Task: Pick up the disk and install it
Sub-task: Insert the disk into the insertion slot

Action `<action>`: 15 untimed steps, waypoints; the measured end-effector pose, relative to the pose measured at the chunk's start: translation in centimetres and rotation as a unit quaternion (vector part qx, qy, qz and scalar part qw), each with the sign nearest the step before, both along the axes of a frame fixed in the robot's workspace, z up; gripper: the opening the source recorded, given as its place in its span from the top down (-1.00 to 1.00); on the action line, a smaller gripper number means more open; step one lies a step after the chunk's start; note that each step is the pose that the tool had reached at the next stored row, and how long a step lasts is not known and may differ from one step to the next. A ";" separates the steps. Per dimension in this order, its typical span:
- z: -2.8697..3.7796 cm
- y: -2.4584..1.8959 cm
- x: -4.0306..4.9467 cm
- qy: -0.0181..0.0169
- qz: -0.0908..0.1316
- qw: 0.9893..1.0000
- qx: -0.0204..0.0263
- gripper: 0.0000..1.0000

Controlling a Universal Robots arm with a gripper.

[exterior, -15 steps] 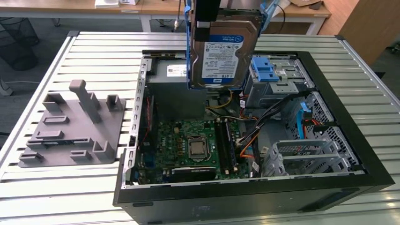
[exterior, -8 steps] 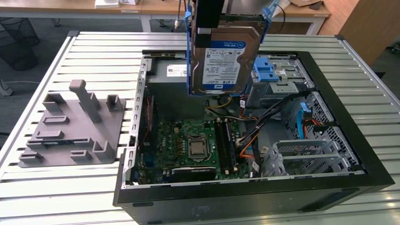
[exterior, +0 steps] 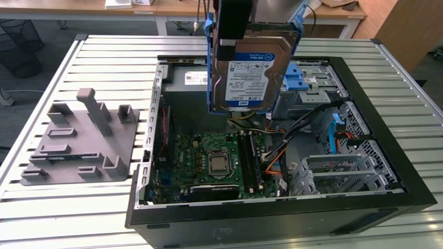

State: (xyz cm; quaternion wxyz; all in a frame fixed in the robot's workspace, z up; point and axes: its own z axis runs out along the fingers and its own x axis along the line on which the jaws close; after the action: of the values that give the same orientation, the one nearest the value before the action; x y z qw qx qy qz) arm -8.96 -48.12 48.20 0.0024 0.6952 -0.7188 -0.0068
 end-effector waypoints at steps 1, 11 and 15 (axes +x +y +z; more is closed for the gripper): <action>0.00 -0.23 0.00 0.000 0.000 1.000 0.000 0.25; -0.01 -2.10 0.28 0.000 0.000 1.000 -0.001 0.25; -0.07 -2.24 1.60 0.000 0.000 1.000 -0.001 0.25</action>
State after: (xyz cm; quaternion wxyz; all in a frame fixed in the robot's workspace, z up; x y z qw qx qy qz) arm -7.36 -50.36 48.14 0.0028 0.6952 -0.7188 -0.0064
